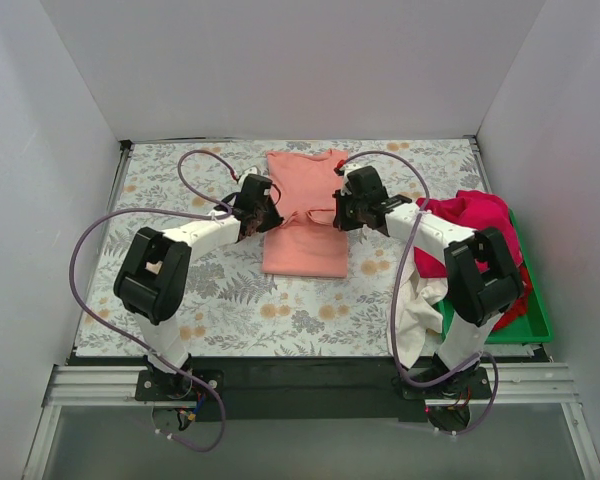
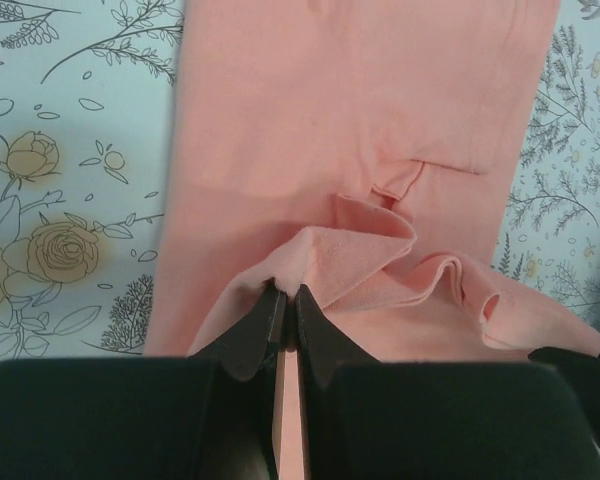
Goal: Fold and stack the t-shirts
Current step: Fold the tshirt
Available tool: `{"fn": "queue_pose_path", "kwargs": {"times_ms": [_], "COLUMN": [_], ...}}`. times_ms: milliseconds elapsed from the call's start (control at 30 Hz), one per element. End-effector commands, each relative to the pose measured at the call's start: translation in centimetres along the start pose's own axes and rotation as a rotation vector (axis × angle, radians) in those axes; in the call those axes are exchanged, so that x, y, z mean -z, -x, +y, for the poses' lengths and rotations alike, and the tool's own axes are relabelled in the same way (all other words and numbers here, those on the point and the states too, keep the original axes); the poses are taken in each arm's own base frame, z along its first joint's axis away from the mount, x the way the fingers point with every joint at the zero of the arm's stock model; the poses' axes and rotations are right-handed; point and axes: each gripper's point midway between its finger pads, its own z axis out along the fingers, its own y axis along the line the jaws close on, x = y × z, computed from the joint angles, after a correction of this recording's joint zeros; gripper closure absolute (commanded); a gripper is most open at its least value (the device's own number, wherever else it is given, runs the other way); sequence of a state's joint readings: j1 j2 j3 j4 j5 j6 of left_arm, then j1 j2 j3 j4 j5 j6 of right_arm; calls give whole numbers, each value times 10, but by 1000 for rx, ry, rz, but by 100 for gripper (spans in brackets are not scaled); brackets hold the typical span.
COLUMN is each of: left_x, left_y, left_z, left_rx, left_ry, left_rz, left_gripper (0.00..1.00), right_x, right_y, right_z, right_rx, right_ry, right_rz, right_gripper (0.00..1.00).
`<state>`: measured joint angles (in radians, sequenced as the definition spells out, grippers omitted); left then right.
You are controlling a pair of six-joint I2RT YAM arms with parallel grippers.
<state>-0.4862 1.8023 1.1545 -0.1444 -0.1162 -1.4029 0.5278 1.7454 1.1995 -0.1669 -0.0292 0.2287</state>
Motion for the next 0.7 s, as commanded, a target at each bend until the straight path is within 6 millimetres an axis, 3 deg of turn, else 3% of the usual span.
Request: {"fn": "queue_pose_path", "kwargs": {"times_ms": [0, 133, 167, 200, 233, 267, 300, 333, 367, 533, 567, 600, 667], "left_x": [0, -7, -8, -9, -8, -7, -4, -2, 4, 27, 32, 37, 50], "left_y": [19, 20, 21, 23, 25, 26, 28, 29, 32, 25, 21, 15, -5], "left_z": [-11, -7, -6, -5, -6, -8, -10, -12, -16, -14, -11, -11, -1], "left_rx": [-10, -14, -14, -12, -14, -18, -19, -20, -22, 3, 11, 29, 51], "left_ry": [-41, -32, -29, -28, -31, -37, -44, -52, -69, -97, -99, -111, -125], "left_rz": [-26, -17, -15, -17, -19, -20, -23, -25, -30, -21, -14, 4, 46], "left_gripper": [100, 90, 86, 79, 59, 45, 33, 21, 15, 10, 9, 8, 7], "right_x": [-5, -13, -14, -14, -14, -13, -12, -11, -7, 14, 17, 18, 30], "right_y": [27, 28, 29, 30, 32, 34, 36, 36, 36, 24, 20, 2, -7], "right_z": [7, 0, -2, -4, -5, -5, -3, -3, 1, 6, 6, 5, 9], "right_rx": [19, -11, -18, -24, -24, -28, -25, -26, -22, -19, -25, -43, -49], "right_ry": [42, 28, 23, 20, 19, 20, 30, 33, 51, 81, 85, 88, 105], "right_rz": [-59, -53, -54, -55, -58, -62, -67, -67, -69, -69, -65, -34, -39], "right_gripper": [99, 99, 94, 76, 61, 49, 31, 25, 4, 2, 2, 2, 2]}}
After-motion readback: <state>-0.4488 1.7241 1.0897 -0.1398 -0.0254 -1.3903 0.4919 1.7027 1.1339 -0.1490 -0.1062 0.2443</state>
